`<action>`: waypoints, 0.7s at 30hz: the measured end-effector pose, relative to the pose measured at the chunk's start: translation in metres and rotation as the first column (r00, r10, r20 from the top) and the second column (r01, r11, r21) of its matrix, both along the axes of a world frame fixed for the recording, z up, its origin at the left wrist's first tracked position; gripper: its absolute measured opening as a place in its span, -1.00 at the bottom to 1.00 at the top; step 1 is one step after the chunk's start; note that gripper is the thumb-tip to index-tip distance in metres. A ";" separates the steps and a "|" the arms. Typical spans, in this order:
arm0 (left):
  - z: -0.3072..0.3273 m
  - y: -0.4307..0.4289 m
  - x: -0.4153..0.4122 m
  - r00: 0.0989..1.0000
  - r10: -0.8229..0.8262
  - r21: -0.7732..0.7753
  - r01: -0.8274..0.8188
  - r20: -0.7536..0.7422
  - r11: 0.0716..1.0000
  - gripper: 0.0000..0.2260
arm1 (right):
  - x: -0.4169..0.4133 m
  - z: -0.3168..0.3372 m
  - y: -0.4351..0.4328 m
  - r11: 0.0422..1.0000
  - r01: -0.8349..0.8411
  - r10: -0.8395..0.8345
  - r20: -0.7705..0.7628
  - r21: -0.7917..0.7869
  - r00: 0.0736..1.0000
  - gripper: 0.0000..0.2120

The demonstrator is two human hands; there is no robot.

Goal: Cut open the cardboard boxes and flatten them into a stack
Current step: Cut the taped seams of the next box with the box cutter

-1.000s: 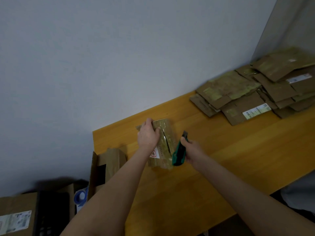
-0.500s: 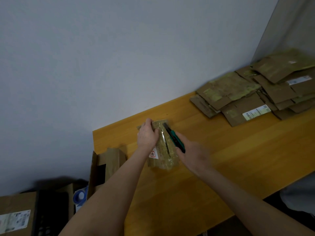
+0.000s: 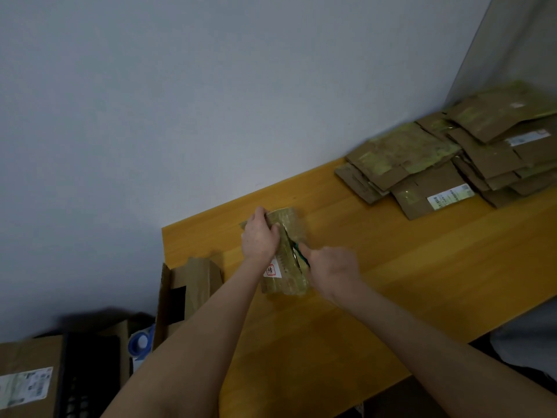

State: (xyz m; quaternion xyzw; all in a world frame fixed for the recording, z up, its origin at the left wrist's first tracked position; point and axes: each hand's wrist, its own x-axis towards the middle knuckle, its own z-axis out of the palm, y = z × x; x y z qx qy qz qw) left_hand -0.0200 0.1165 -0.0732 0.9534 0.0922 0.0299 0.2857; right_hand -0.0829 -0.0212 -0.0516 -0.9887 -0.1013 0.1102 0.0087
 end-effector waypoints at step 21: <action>-0.006 0.058 0.003 0.907 0.324 -0.097 -0.360 -0.270 0.928 -0.62 | -0.013 -0.047 -0.037 0.794 0.280 -0.212 -0.186 0.540 0.959 -0.76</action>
